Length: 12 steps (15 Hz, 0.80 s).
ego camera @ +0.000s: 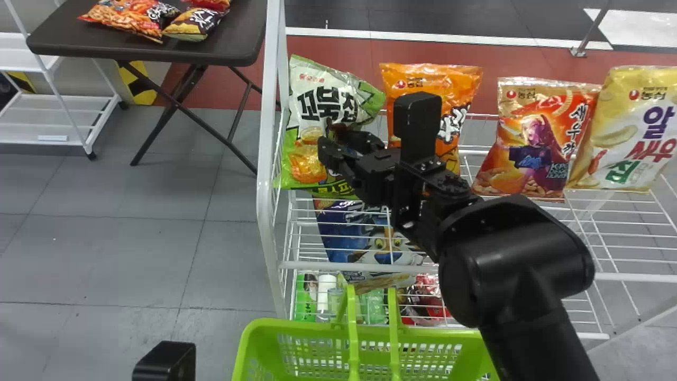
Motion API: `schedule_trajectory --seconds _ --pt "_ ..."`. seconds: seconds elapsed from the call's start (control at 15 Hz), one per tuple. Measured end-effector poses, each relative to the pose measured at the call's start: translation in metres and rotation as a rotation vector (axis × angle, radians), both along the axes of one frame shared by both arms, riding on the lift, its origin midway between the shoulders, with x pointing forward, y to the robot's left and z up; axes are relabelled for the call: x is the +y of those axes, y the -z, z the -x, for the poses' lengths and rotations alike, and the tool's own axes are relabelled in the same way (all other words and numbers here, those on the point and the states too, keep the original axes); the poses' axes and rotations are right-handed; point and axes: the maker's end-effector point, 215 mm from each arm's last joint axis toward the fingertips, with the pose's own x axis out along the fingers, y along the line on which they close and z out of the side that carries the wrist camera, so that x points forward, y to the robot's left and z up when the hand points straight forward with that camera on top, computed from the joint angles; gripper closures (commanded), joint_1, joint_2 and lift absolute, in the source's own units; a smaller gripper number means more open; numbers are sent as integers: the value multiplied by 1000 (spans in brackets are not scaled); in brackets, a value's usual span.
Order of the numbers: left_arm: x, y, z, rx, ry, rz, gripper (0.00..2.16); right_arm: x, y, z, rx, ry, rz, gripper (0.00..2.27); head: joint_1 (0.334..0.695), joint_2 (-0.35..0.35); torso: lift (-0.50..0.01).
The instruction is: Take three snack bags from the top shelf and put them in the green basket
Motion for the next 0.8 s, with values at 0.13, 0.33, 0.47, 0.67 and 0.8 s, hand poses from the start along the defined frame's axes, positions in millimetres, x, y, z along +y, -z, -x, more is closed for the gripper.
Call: schedule_trajectory --seconds 0.13,0.33,0.47,0.67,0.8 --pt "1 -1 -1 -3 1 1 917 1 -3 14 2 -25 11 2243 695 -24 -40" --pt "2 -2 -1 -7 3 1 917 -4 -13 36 -19 -38 54 2243 695 -31 -40" --pt "1 -3 -1 -8 4 3 917 -14 -22 55 -31 -31 86 2243 695 -52 -40" --pt "-1 -4 0 -7 3 6 917 -41 -37 95 -48 16 121 2243 695 -98 -40" --pt "-2 -3 -1 -8 -4 1 917 -73 -52 123 -51 49 131 2246 695 -191 -40"
